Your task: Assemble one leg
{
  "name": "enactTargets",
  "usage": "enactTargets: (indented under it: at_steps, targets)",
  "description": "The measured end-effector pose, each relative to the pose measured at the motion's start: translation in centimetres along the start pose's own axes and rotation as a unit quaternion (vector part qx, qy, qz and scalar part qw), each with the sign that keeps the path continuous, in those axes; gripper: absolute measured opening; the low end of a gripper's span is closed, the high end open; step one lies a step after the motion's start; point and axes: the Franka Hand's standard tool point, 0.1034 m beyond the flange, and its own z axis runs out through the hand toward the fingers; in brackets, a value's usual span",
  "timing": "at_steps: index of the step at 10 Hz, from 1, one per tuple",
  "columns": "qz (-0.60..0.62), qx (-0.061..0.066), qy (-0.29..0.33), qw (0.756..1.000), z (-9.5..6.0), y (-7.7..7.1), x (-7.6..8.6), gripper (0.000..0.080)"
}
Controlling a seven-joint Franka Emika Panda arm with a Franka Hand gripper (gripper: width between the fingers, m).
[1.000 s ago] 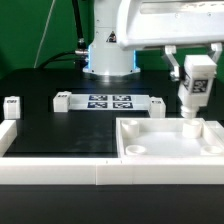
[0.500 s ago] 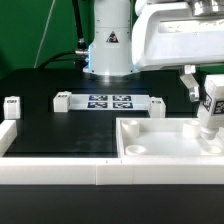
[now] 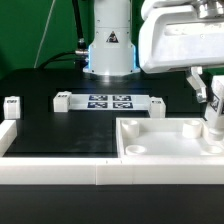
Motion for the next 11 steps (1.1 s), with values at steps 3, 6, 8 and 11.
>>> enactTargets:
  at_steps: [3, 6, 8, 11]
  targets:
    - [-0.004, -0.003, 0.063, 0.998, 0.5, 0.0, -1.1, 0.029]
    - [-0.005, -0.005, 0.062, 0.998, 0.7, 0.2, -1.4, 0.029]
    - [-0.003, -0.005, 0.056, 0.998, 1.1, 0.2, -2.1, 0.029]
    - [0.006, -0.005, 0.049, 0.999, 1.3, -0.1, -2.9, 0.029]
